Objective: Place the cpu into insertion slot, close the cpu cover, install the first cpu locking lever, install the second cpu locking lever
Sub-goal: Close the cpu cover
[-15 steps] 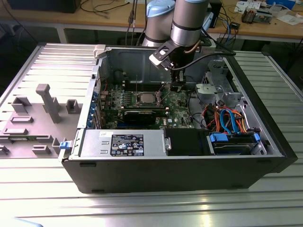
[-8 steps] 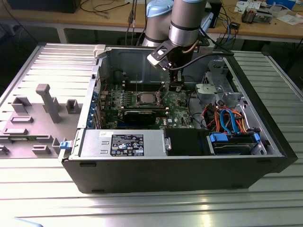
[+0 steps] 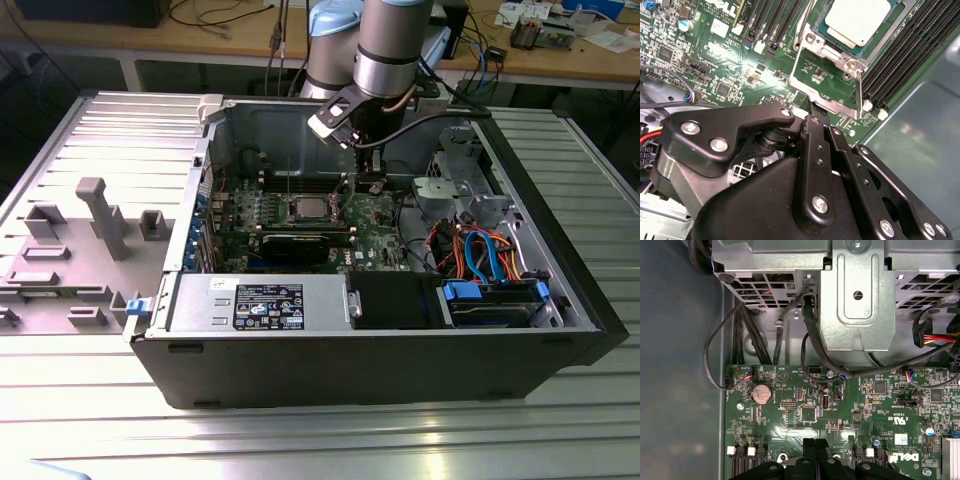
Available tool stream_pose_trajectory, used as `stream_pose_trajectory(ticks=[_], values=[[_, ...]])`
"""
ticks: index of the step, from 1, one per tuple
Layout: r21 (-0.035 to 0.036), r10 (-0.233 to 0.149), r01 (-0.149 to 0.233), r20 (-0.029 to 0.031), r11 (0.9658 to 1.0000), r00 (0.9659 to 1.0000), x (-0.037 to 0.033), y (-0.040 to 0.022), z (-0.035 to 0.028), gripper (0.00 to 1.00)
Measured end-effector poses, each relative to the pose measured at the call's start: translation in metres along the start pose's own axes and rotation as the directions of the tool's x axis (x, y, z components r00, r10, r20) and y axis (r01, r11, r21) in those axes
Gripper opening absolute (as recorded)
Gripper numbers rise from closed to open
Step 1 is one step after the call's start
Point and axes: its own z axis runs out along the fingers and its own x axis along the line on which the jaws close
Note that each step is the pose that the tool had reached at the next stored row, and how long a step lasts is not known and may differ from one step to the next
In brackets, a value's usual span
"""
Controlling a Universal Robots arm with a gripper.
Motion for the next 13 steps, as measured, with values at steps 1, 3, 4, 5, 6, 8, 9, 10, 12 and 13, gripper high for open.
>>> stream_pose_trajectory(ticks=[1,3,4,5,6,8,9,10,12,13], values=[[0.0000,0.000,0.000,-0.0001,1.0000,1.0000,0.0000,-0.0008,0.0000,0.11],[0.0000,0.000,0.000,-0.0004,1.0000,1.0000,0.0000,-0.0029,0.0000,0.11],[0.0000,0.000,0.000,-0.0005,1.0000,1.0000,0.0001,-0.0040,0.0000,0.11],[0.0000,0.000,0.000,-0.0007,1.0000,1.0000,0.0001,-0.0050,0.0000,0.11],[0.0000,0.000,0.000,-0.0007,1.0000,1.0000,0.0001,-0.0055,0.0000,0.11],[-0.0001,0.000,0.000,-0.0009,1.0000,1.0000,0.0001,-0.0066,0.0001,0.11],[0.0000,0.000,0.000,-0.0009,1.0000,1.0000,0.0001,-0.0074,0.0001,0.11],[0.0000,0.000,0.000,-0.0009,1.0000,1.0000,0.0001,-0.0086,0.0001,0.11],[0.0000,0.000,0.000,-0.0009,1.0000,1.0000,0.0001,-0.0099,0.0001,0.11],[0.0000,0.000,0.000,-0.0009,1.0000,1.0000,0.0002,-0.0105,0.0001,0.11]])
